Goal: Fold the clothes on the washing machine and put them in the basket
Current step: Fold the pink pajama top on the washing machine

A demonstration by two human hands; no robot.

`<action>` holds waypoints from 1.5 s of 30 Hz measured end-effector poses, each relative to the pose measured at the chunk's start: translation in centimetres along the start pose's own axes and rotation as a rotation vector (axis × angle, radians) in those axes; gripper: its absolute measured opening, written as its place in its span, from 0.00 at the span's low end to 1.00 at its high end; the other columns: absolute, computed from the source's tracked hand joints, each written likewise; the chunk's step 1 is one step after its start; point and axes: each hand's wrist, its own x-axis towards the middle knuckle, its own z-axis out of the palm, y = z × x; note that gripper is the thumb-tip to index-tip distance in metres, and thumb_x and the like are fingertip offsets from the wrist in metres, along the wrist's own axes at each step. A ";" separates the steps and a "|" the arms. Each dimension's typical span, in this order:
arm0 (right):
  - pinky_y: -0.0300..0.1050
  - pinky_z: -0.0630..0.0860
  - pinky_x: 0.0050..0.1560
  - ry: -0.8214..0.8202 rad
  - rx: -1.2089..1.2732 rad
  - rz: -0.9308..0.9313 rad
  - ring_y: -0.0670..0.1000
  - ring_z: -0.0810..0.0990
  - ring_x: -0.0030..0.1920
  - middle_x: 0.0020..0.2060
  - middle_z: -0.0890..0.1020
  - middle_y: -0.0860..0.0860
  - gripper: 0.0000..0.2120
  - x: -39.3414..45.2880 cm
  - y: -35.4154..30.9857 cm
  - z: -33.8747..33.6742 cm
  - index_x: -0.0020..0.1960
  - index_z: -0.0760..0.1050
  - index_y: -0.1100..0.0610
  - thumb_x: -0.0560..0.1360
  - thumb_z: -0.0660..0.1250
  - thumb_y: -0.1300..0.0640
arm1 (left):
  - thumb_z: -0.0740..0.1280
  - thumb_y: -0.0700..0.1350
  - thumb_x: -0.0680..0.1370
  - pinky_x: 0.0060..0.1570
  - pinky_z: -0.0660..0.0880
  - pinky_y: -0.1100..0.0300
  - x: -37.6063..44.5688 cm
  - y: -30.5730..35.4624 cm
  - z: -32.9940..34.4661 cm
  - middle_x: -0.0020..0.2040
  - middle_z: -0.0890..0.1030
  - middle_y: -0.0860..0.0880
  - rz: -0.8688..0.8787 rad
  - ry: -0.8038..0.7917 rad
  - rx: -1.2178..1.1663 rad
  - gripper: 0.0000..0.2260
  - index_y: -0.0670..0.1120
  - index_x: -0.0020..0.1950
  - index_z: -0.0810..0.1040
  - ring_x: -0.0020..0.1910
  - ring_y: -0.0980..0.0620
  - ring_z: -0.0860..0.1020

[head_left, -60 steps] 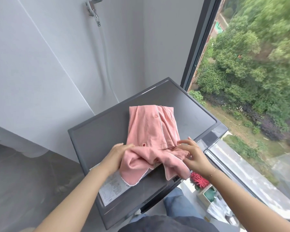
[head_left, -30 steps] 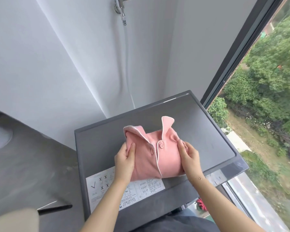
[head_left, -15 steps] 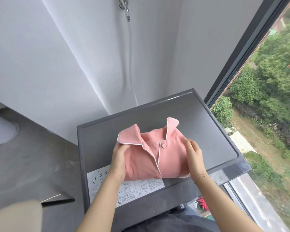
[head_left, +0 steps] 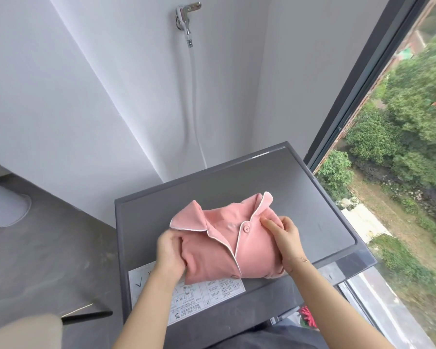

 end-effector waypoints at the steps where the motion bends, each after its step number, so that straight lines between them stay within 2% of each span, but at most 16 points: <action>1: 0.43 0.69 0.38 -0.026 0.012 0.025 0.50 0.73 0.39 0.37 0.74 0.50 0.15 0.1 -0.4 -0.2 0.43 0.69 0.56 0.74 0.71 0.48 | 0.58 0.42 0.70 0.33 0.69 0.60 0.0 0.9 -0.3 0.33 0.73 0.46 -0.026 -0.025 -0.110 0.10 0.45 0.30 0.74 0.26 0.53 0.76; 3: 0.43 0.69 0.39 -0.065 0.029 0.064 0.49 0.73 0.40 0.39 0.74 0.50 0.19 0.6 -1.3 -0.5 0.46 0.70 0.56 0.72 0.71 0.41 | 0.56 0.50 0.77 0.38 0.71 0.58 0.5 2.1 -1.0 0.36 0.78 0.44 -0.063 -0.101 -0.152 0.20 0.43 0.33 0.80 0.31 0.51 0.80; 6: 0.46 0.76 0.48 -0.138 0.046 0.086 0.52 0.81 0.48 0.49 0.81 0.54 0.31 1.9 -3.0 -0.7 0.56 0.74 0.60 0.68 0.72 0.35 | 0.57 0.63 0.79 0.53 0.73 0.49 0.8 3.1 -0.1 0.52 0.83 0.39 -0.096 -0.228 0.067 0.28 0.40 0.54 0.83 0.51 0.43 0.82; 8: 0.45 0.77 0.47 -0.147 0.082 0.102 0.52 0.82 0.47 0.50 0.83 0.57 0.29 2.7 -3.6 -0.7 0.58 0.74 0.59 0.69 0.72 0.38 | 0.62 0.58 0.78 0.55 0.74 0.49 0.7 3.1 0.6 0.53 0.83 0.40 -0.113 -0.250 0.202 0.21 0.42 0.53 0.84 0.51 0.45 0.82; 12: 0.43 0.76 0.45 -0.177 0.123 0.101 0.48 0.80 0.40 0.40 0.82 0.50 0.09 3.2 -3.8 -0.7 0.53 0.82 0.52 0.76 0.64 0.56 | 0.65 0.51 0.78 0.59 0.73 0.51 0.8 2.0 0.2 0.56 0.83 0.40 -0.140 -0.272 0.206 0.15 0.42 0.56 0.83 0.53 0.46 0.82; 14: 0.42 0.76 0.44 -0.224 0.157 0.100 0.47 0.82 0.38 0.38 0.83 0.50 0.14 3.0 -3.7 -0.8 0.43 0.84 0.51 0.76 0.61 0.62 | 0.64 0.49 0.77 0.59 0.73 0.50 1.1 1.4 -0.2 0.57 0.82 0.39 -0.122 -0.254 0.154 0.17 0.40 0.60 0.79 0.55 0.45 0.81; 17: 0.45 0.78 0.48 -0.295 0.089 -0.008 0.51 0.83 0.47 0.49 0.84 0.54 0.21 3.5 -2.7 -1.2 0.54 0.81 0.49 0.74 0.61 0.72 | 0.64 0.50 0.78 0.61 0.73 0.48 1.8 0.5 -0.1 0.56 0.82 0.39 -0.084 -0.177 0.038 0.17 0.40 0.61 0.78 0.56 0.43 0.81; 20: 0.52 0.78 0.56 -0.396 0.036 -0.076 0.52 0.81 0.57 0.57 0.83 0.52 0.30 4.0 -2.3 -1.7 0.62 0.78 0.44 0.65 0.67 0.69 | 0.63 0.50 0.79 0.64 0.72 0.52 2.7 -0.3 0.8 0.53 0.82 0.41 -0.065 -0.078 -0.087 0.16 0.40 0.60 0.78 0.58 0.46 0.79; 23: 0.56 0.75 0.60 -0.444 0.029 -0.073 0.54 0.81 0.56 0.56 0.83 0.56 0.33 4.6 -2.1 -2.2 0.64 0.76 0.45 0.68 0.68 0.74 | 0.66 0.49 0.75 0.68 0.68 0.55 3.7 -0.7 1.0 0.49 0.80 0.45 -0.086 -0.047 -0.263 0.15 0.42 0.57 0.78 0.55 0.51 0.77; 26: 0.56 0.74 0.57 -0.420 0.058 -0.085 0.57 0.79 0.50 0.54 0.83 0.59 0.28 5.0 -1.6 -2.2 0.62 0.77 0.50 0.72 0.65 0.77 | 0.65 0.47 0.77 0.64 0.72 0.54 3.8 -1.1 0.9 0.54 0.82 0.43 -0.049 0.019 -0.235 0.16 0.41 0.63 0.77 0.56 0.49 0.79; 29: 0.47 0.77 0.47 -0.292 0.066 -0.105 0.53 0.82 0.44 0.46 0.86 0.54 0.19 4.6 -1.8 -1.4 0.57 0.78 0.52 0.75 0.65 0.72 | 0.69 0.39 0.77 0.64 0.72 0.50 3.2 -1.1 1.2 0.62 0.78 0.40 0.111 0.263 0.003 0.18 0.39 0.65 0.72 0.59 0.45 0.78; 32: 0.42 0.78 0.38 -0.199 0.102 -0.127 0.48 0.81 0.36 0.36 0.84 0.50 0.11 4.5 -1.9 -0.6 0.53 0.78 0.55 0.74 0.69 0.68 | 0.70 0.34 0.72 0.63 0.69 0.51 1.6 -0.1 2.3 0.61 0.73 0.46 0.724 0.561 0.629 0.20 0.41 0.63 0.71 0.59 0.47 0.73; 34: 0.42 0.77 0.37 -0.164 0.109 -0.131 0.47 0.80 0.35 0.34 0.83 0.50 0.09 4.6 -1.9 -0.3 0.51 0.78 0.57 0.74 0.71 0.66 | 0.70 0.35 0.73 0.55 0.71 0.56 -0.1 0.7 4.1 0.52 0.75 0.52 1.112 0.309 0.859 0.13 0.45 0.55 0.75 0.50 0.54 0.74; 37: 0.40 0.77 0.36 -0.134 0.068 -0.137 0.47 0.80 0.36 0.37 0.83 0.51 0.05 4.8 -2.0 -0.2 0.48 0.79 0.58 0.73 0.71 0.65 | 0.70 0.53 0.71 0.53 0.71 0.56 -0.7 -0.5 6.9 0.51 0.74 0.57 1.005 -0.205 1.270 0.14 0.52 0.54 0.74 0.50 0.57 0.74; 40: 0.41 0.75 0.33 -0.117 0.042 -0.154 0.48 0.78 0.35 0.36 0.82 0.53 0.02 5.0 -2.2 0.1 0.46 0.78 0.59 0.74 0.70 0.63 | 0.64 0.64 0.67 0.54 0.68 0.56 0.6 -3.1 7.8 0.52 0.72 0.55 0.887 -0.109 1.595 0.23 0.53 0.55 0.72 0.53 0.53 0.72; 45: 0.36 0.72 0.30 -0.124 0.112 -0.243 0.45 0.75 0.31 0.36 0.82 0.48 0.02 4.7 -2.9 0.1 0.47 0.73 0.61 0.77 0.65 0.66 | 0.70 0.51 0.73 0.45 0.69 0.55 1.7 -4.0 7.8 0.42 0.75 0.56 1.090 -0.076 1.485 0.08 0.51 0.42 0.72 0.44 0.52 0.75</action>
